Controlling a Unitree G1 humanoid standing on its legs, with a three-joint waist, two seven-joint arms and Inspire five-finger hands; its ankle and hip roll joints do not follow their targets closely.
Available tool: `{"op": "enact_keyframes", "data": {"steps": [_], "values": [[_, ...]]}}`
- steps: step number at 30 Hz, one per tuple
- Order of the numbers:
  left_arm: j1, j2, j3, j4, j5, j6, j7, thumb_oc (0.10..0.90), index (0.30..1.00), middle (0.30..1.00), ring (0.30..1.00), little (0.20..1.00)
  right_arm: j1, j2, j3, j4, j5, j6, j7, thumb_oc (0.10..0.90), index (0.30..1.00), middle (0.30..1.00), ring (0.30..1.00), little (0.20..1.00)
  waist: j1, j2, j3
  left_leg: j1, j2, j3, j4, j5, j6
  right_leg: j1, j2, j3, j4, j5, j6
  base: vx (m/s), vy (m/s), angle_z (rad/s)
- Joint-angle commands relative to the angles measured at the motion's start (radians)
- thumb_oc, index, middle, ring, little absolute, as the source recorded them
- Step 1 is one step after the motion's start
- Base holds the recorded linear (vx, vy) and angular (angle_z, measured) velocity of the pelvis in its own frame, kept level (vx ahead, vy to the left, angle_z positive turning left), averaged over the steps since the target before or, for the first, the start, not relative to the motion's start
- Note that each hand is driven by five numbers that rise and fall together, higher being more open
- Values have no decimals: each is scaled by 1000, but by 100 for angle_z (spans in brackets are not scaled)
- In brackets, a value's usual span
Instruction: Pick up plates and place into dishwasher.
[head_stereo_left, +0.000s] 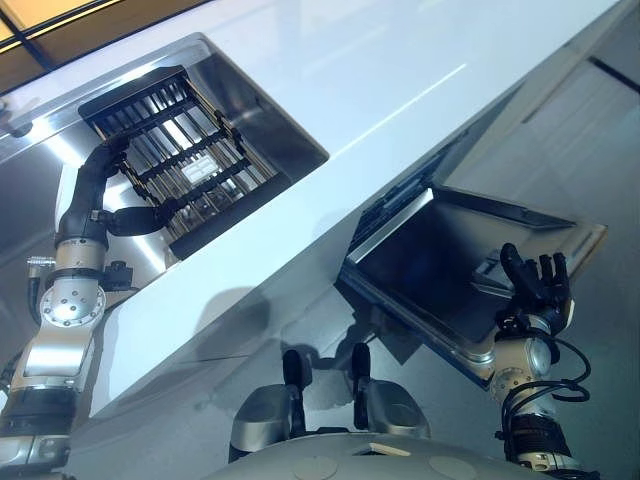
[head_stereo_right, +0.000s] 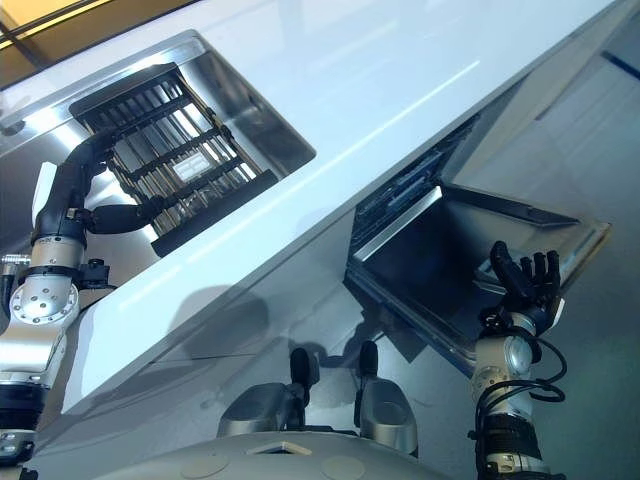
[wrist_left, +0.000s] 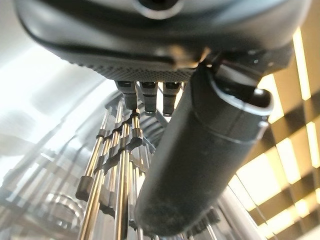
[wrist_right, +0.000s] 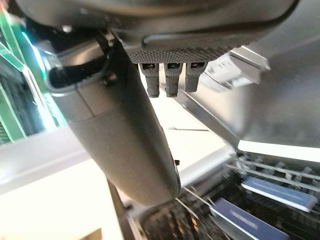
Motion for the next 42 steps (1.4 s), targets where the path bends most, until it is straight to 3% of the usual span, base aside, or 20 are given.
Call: {"op": "enact_keyframes", "data": {"steps": [1, 5, 8, 16, 22, 30, 33, 39, 41, 42], "values": [[-89, 56, -22, -64, -10, -85, -1, 800, 900, 900, 900, 900, -58, -98, -69, -52, -36, -177, -61, 800, 900, 900, 900, 900, -36, 31, -82, -115, -30, -47, 249, -213, 39, -37, -33, -13, 126, -65, 76, -14, -143, -11], [-115, 68, -41, -58, -21, -86, -11, 800, 900, 900, 900, 900, -74, -123, -113, -18, -66, -256, -123, 800, 900, 900, 900, 900, -38, 29, -63, -147, -18, -49, 329, -240, 37, -46, -34, -10, 163, -80, 70, -24, -168, -2], [-156, 85, -66, -54, -38, -97, 12, 800, 900, 900, 900, 900, -98, -163, -137, 23, -85, -282, -155, 800, 900, 900, 900, 900, -44, 38, -21, -198, -5, -58, 390, -243, 28, -76, -32, 2, 203, -90, 61, -140, -157, -4], [-335, 93, -152, -48, -48, -181, 214, 800, 900, 900, 900, 900, -251, -268, -89, 149, -14, -338, -182, 800, 900, 900, 900, 900, -78, 93, 149, -492, 24, -73, 651, -274, -2, -355, -10, 7, 458, -164, -12, -307, -72, -3], [-388, 42, -195, -62, 0, -177, 299, 800, 900, 900, 900, 900, -285, -268, -50, 213, 87, -333, -100, 800, 900, 900, 900, 900, -87, 123, 174, -616, 14, -87, 739, -299, -4, -505, 9, -6, 609, -231, -58, -85, -13, -2], [-415, 27, -189, -49, 15, -164, 329, 800, 900, 900, 900, 900, -311, -270, -13, 299, 349, -230, 256, 800, 900, 900, 900, 900, -86, 147, 174, -715, 6, -94, 774, -259, -17, -609, 28, -4, 663, -254, -94, -23, -4, 0], [-416, 37, -177, -41, 14, -168, 326, 800, 900, 900, 900, 900, -325, -276, 5, 323, 426, -153, 375, 800, 900, 900, 900, 900, -79, 143, 174, -739, 5, -98, 783, -247, -21, -630, 33, -5, 672, -253, -98, -15, -10, -5], [-411, 55, -151, -40, 14, -170, 305, 800, 900, 900, 900, 900, -341, -284, 45, 325, 529, 40, 630, 800, 900, 900, 900, 900, -61, 129, 174, -759, 0, -111, 793, -233, -27, -637, 36, -15, 673, -248, -99, 0, -15, -6], [-406, 61, -144, -32, 16, -182, 301, 800, 900, 900, 900, 900, -340, -288, 71, 313, 586, 118, 742, 800, 900, 900, 900, 900, -56, 120, 174, -766, -2, -114, 795, -234, -26, -643, 34, -19, 674, -242, -95, -2, -13, -5], [-409, 66, -140, -26, 15, -185, 292, 800, 900, 900, 900, 900, -341, -297, 90, 306, 630, 190, 816, 800, 900, 900, 900, 900, -50, 112, 174, -770, -3, -115, 799, -235, -26, -647, 31, -24, 678, -239, -91, -3, -11, -6]]}}
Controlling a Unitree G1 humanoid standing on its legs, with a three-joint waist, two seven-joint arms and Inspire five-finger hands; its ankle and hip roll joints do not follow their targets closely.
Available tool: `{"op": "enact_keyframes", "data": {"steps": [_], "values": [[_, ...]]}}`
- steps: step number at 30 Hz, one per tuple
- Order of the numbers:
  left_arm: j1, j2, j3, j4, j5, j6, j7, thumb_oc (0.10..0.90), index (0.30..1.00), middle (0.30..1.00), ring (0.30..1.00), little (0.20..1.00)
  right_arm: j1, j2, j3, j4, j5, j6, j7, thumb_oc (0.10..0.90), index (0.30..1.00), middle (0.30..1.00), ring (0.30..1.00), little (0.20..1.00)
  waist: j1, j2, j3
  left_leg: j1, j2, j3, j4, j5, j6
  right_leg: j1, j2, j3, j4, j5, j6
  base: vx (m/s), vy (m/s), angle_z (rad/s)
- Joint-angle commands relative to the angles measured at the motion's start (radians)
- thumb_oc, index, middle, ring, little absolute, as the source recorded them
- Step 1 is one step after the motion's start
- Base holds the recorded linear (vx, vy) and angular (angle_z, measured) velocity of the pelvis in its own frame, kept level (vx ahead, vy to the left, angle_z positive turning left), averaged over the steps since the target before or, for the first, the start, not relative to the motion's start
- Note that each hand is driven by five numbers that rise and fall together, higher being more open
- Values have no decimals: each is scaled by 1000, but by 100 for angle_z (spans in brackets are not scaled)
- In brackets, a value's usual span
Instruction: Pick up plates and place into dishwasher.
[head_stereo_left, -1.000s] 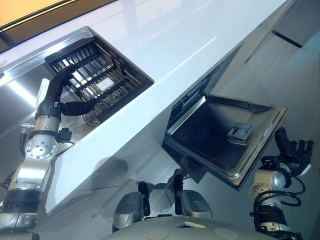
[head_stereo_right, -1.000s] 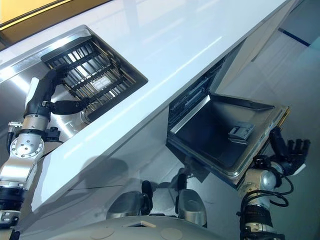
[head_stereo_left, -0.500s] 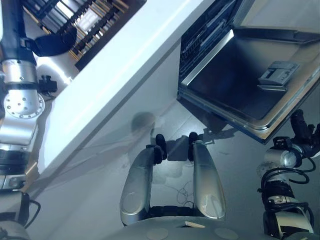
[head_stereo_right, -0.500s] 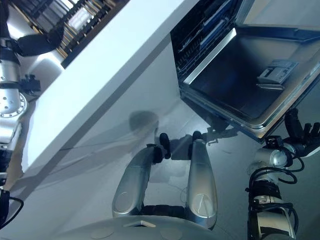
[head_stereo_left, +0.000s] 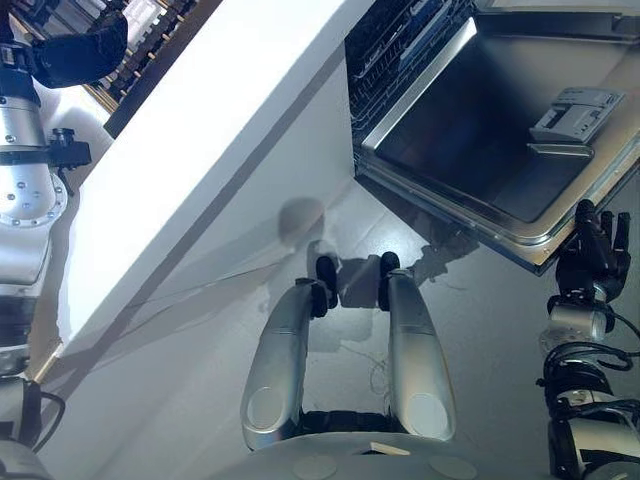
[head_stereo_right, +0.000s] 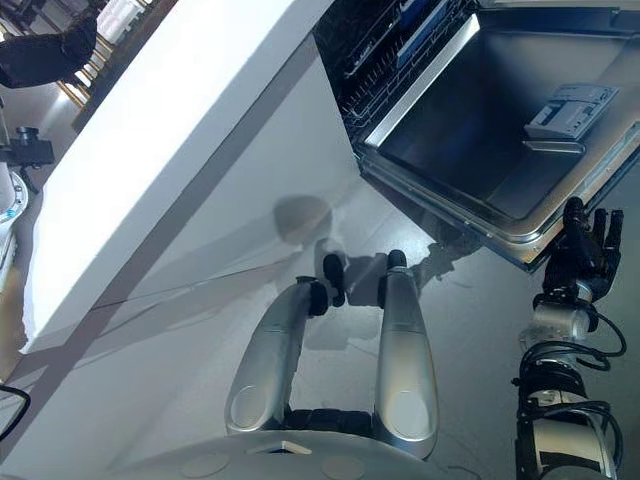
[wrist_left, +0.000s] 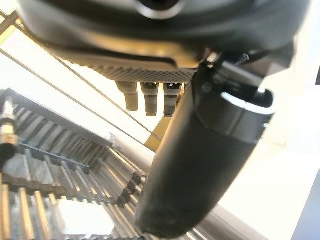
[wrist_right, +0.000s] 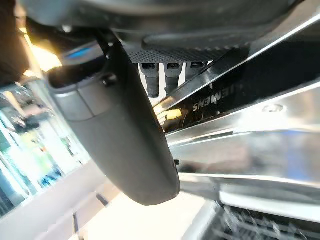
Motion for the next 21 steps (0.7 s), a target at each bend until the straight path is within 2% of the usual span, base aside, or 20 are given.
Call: {"op": "enact_keyframes", "data": {"steps": [1, 4, 6, 8, 11, 16, 21], "values": [[16, -185, -76, 11, -13, -89, 31, 800, 900, 900, 900, 900, -85, 13, 101, -103, 69, 148, 271, 800, 900, 900, 900, 900, -4, -41, -25, -60, -5, -63, 93, -31, -45, 36, 31, -73, -82, 40, -34, 5, -12, -6], [-2, -173, -77, 28, -17, -87, 10, 800, 900, 900, 900, 900, -107, -3, 128, -117, 161, 247, 359, 800, 900, 900, 900, 900, 7, -52, -25, -69, -9, -66, 110, -41, -42, 28, 24, -81, -66, 44, -24, 7, -6, -2], [-8, -170, -81, 32, -21, -87, 5, 800, 900, 900, 900, 900, -119, -9, 141, -121, 180, 277, 384, 800, 900, 900, 900, 900, 12, -53, -25, -70, -12, -68, 109, -46, -40, 28, 22, -83, -66, 47, -21, 8, -1, 5], [-8, -164, -85, 32, -25, -86, 0, 800, 900, 900, 900, 900, -143, -15, 163, -151, 217, 334, 434, 800, 900, 900, 900, 900, 20, -53, -25, -70, -17, -71, 109, -53, -38, 28, 21, -85, -65, 50, -18, 7, 6, 3], [2, -153, -80, 24, -46, -81, -10, 800, 900, 900, 900, 900, -180, -14, 203, -238, 229, 370, 514, 800, 900, 900, 900, 900, 33, -53, -25, -64, -24, -76, 109, -61, -37, 36, 17, -86, -67, 53, -12, 34, 44, -6], [36, -161, -71, 11, -48, -84, -13, 800, 900, 900, 900, 900, -246, 37, 293, -518, 158, 318, 502, 800, 900, 900, 900, 900, 52, -56, -25, -48, -33, -80, 98, -67, -33, 58, 10, -87, -82, 61, -6, 38, 65, -8], [40, -180, -63, 26, -38, -86, -16, 800, 900, 900, 900, 900, -321, 110, 361, -762, 53, 303, 476, 800, 900, 900, 900, 900, 67, -59, -25, -42, -40, -79, 88, -69, -28, 66, 8, -83, -95, 68, 2, 30, 70, -9]]}}
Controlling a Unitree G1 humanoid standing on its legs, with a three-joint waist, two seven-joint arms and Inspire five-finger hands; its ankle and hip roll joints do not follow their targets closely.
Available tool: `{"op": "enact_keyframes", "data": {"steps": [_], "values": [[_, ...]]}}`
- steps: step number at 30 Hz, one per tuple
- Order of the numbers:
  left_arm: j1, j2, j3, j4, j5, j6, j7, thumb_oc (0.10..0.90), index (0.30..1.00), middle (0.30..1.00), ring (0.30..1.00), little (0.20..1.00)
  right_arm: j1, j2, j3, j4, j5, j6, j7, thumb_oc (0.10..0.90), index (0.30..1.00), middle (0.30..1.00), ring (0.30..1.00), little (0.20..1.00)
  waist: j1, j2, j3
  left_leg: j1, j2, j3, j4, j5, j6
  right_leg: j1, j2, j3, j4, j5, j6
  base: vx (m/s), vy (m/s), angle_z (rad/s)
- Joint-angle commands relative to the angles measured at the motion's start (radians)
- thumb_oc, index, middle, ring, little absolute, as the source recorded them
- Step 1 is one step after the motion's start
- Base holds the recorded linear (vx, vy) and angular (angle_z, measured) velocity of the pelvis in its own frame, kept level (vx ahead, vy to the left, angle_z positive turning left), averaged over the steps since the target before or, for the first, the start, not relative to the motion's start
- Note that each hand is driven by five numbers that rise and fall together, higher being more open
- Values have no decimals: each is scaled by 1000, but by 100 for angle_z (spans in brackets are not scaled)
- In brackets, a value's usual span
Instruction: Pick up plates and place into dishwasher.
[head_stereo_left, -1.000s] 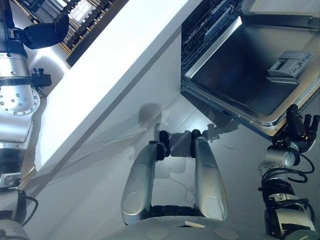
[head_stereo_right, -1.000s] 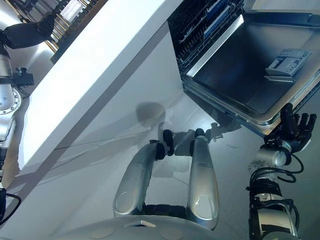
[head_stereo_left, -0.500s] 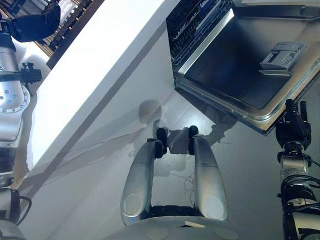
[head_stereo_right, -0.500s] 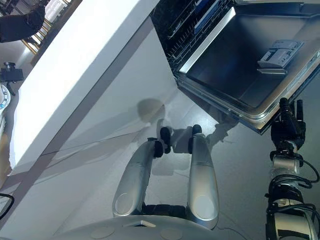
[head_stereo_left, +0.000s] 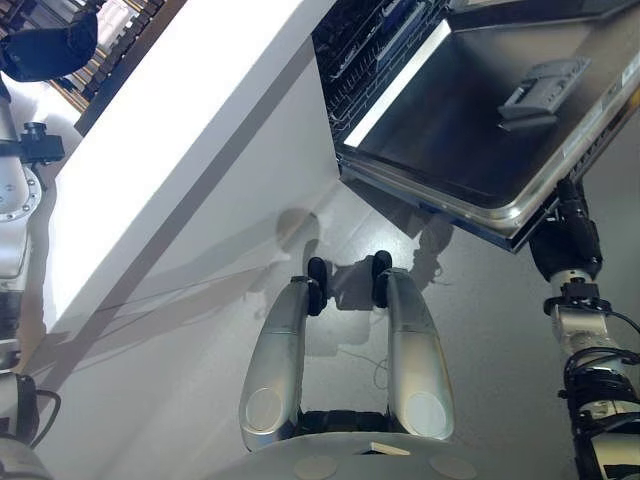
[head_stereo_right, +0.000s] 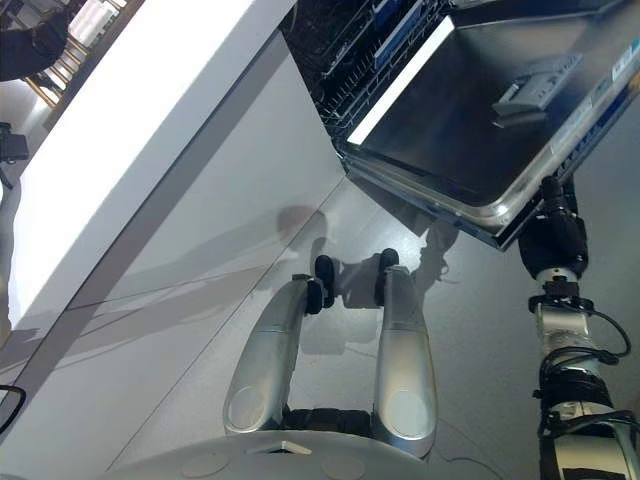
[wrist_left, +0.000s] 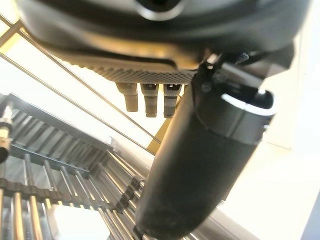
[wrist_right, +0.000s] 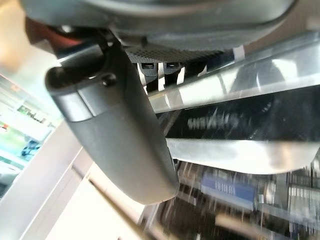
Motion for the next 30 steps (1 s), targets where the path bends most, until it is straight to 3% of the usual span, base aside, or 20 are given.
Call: {"op": "enact_keyframes", "data": {"steps": [1, 10, 19, 26, 30], "values": [[38, -189, -128, -83, -39, -72, 32, 800, 900, 900, 900, 900, -412, 108, 267, -461, -193, 138, 218, 800, 900, 900, 900, 900, 64, -54, -27, -29, -41, 10, 54, -63, 21, 54, 29, 28, -99, 69, 20, 38, 62, -7], [-10, -179, -124, -32, -71, -71, 6, 800, 900, 900, 900, 900, -470, 176, 331, -658, -323, 148, 137, 800, 900, 900, 900, 900, 85, -53, -27, -3, -62, 1, 9, -53, 40, 68, 28, 27, -115, 78, 26, 29, 60, 4], [-12, -174, -114, 15, -86, -89, -25, 800, 900, 900, 900, 900, -442, 204, 296, -629, -332, 120, 92, 800, 900, 900, 900, 900, 91, -59, -27, 77, -69, -3, -59, -38, 57, 122, 15, 27, -158, 101, 38, 46, 45, 20], [34, -186, -89, 12, -91, -103, -37, 800, 900, 900, 900, 900, -379, 253, 211, -565, -394, -32, -83, 800, 900, 900, 900, 900, 82, -62, -27, 183, -62, -1, -138, -26, 61, 207, 6, 35, -218, 113, 50, 47, 40, 6], [127, -221, -58, -31, -84, -113, -33, 800, 900, 900, 900, 900, -260, 269, 133, -506, -567, -119, -187, 800, 900, 900, 900, 900, 71, -68, -65, 280, -51, 0, -232, -15, 57, 282, 0, 34, -291, 116, 63, 71, 50, 7]]}}
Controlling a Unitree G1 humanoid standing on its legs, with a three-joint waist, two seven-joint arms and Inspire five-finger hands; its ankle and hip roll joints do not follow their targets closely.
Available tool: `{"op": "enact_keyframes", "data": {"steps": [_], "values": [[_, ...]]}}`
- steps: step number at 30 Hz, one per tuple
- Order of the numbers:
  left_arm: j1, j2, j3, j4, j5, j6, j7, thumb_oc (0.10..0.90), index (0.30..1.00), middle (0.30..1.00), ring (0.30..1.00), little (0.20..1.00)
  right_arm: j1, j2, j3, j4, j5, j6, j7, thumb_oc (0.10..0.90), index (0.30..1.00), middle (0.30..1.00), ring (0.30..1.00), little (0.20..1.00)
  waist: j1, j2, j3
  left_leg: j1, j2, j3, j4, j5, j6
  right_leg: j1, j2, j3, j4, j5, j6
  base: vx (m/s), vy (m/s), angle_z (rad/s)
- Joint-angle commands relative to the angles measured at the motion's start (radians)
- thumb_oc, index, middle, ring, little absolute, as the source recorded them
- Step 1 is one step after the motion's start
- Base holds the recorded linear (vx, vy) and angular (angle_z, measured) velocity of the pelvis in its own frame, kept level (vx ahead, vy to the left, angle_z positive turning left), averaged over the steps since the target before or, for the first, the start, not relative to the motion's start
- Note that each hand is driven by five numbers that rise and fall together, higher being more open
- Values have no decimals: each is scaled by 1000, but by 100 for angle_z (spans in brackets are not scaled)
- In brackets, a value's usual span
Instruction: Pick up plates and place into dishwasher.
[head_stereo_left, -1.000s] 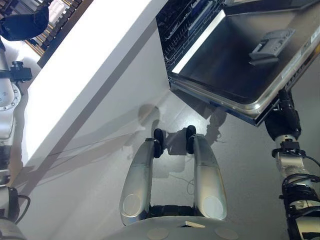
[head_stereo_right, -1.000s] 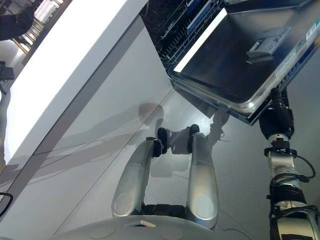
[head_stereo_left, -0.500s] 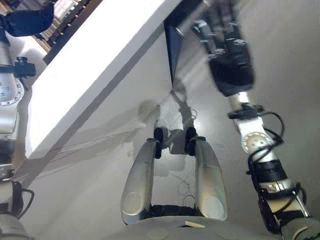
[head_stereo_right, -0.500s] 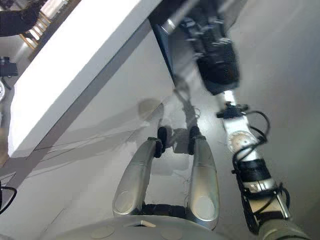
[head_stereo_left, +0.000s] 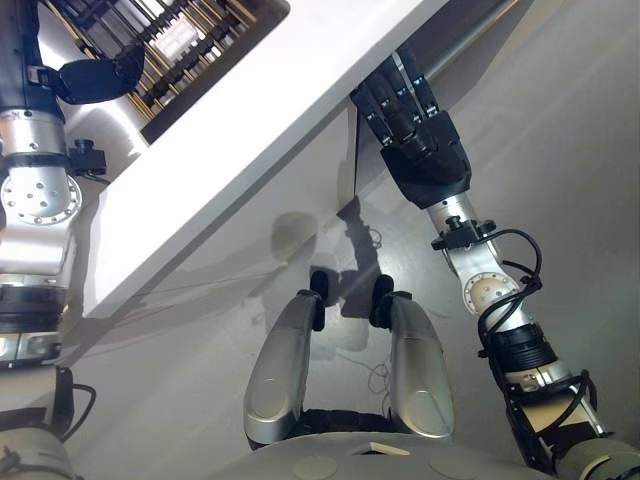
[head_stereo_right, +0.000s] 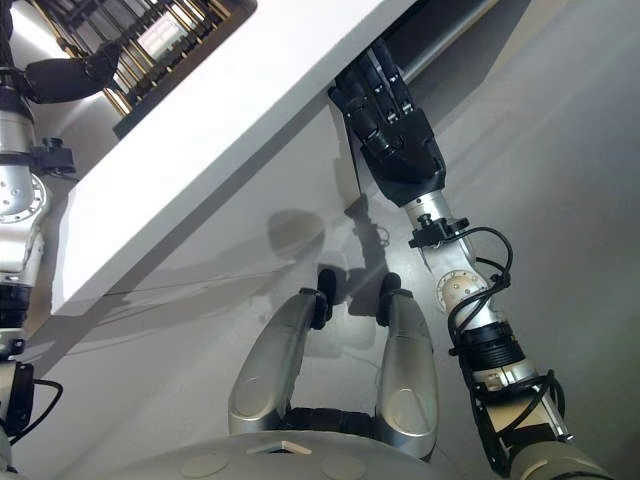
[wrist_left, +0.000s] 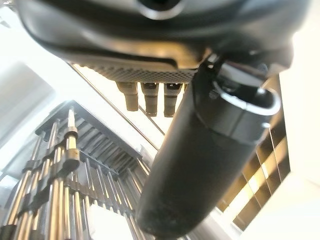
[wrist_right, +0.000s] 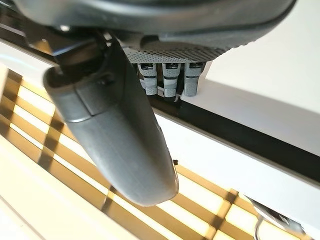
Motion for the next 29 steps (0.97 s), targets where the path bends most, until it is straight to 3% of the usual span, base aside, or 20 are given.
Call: {"op": "enact_keyframes", "data": {"steps": [1, 3, 6, 10, 13, 17, 19, 24, 25, 29], "values": [[171, -75, 19, -88, -5, -90, 38, 800, 900, 900, 900, 900, -35, 61, -140, -73, -153, -161, -48, 800, 900, 900, 900, 900, 11, -74, -78, 78, -30, 61, -92, -35, 63, 48, 15, 113, -182, 133, 91, 76, 44, 12], [236, -113, 33, -120, -7, -90, 35, 800, 900, 900, 900, 900, 70, 56, -173, -20, -243, -168, -74, 800, 900, 900, 900, 900, 5, -80, -115, 136, -24, 60, -156, -23, 59, 94, 14, 109, -231, 135, 101, 96, 32, 10], [336, -172, 55, -165, 34, -98, 44, 800, 900, 900, 900, 900, 219, 23, -175, 74, -481, -191, -137, 800, 900, 900, 900, 900, -8, -94, -179, 213, -26, 54, -263, 11, 54, 169, 17, 103, -328, 154, 109, 93, -2, -2], [411, -223, 82, -195, 60, -100, 32, 800, 900, 900, 900, 900, 343, 12, -185, 207, -644, -205, -185, 800, 900, 900, 900, 900, -27, -111, -275, 316, -29, 49, -410, 57, 38, 286, 41, 100, -468, 183, 114, 111, -21, -4], [417, -242, 74, -183, 66, -98, 20, 800, 900, 900, 900, 900, 383, 32, -178, 305, -699, -223, -211, 800, 900, 900, 900, 900, -31, -111, -323, 368, -27, 45, -465, 68, 30, 346, 54, 97, -526, 194, 111, 88, -25, 13], [403, -249, 60, -162, 42, -91, 25, 800, 900, 900, 900, 900, 406, 49, -158, 447, -733, -194, -246, 800, 900, 900, 900, 900, -35, -106, -370, 416, -24, 45, -517, 72, 20, 400, 68, 98, -582, 200, 107, 10, -18, 16], [391, -256, 50, -146, 35, -91, 24, 800, 900, 900, 900, 900, 404, 54, -151, 526, -744, -168, -262, 800, 900, 900, 900, 900, -34, -103, -386, 431, -24, 45, -535, 75, 14, 420, 73, 95, -606, 204, 107, -9, -5, 7], [365, -263, 24, -123, 12, -64, 12, 800, 900, 900, 900, 900, 376, 32, -125, 803, -916, -54, -299, 800, 900, 900, 900, 900, -22, -98, -421, 457, -23, 48, -547, 68, 8, 457, 80, 95, -645, 208, 106, -7, -2, 3], [356, -262, 13, -117, 5, -51, 13, 800, 900, 900, 900, 900, 368, 22, -97, 889, -959, 9, -284, 800, 900, 900, 900, 900, -17, -98, -432, 460, -22, 49, -540, 62, 8, 464, 81, 99, -642, 202, 104, 0, 0, 0], [333, -249, 0, -105, -17, -36, 5, 800, 900, 900, 900, 900, 359, 11, -56, 1014, -1060, 46, -264, 800, 900, 900, 900, 900, -11, -95, -445, 468, -21, 50, -537, 56, 8, 479, 84, 97, -646, 195, 100, 0, 0, 0]]}}
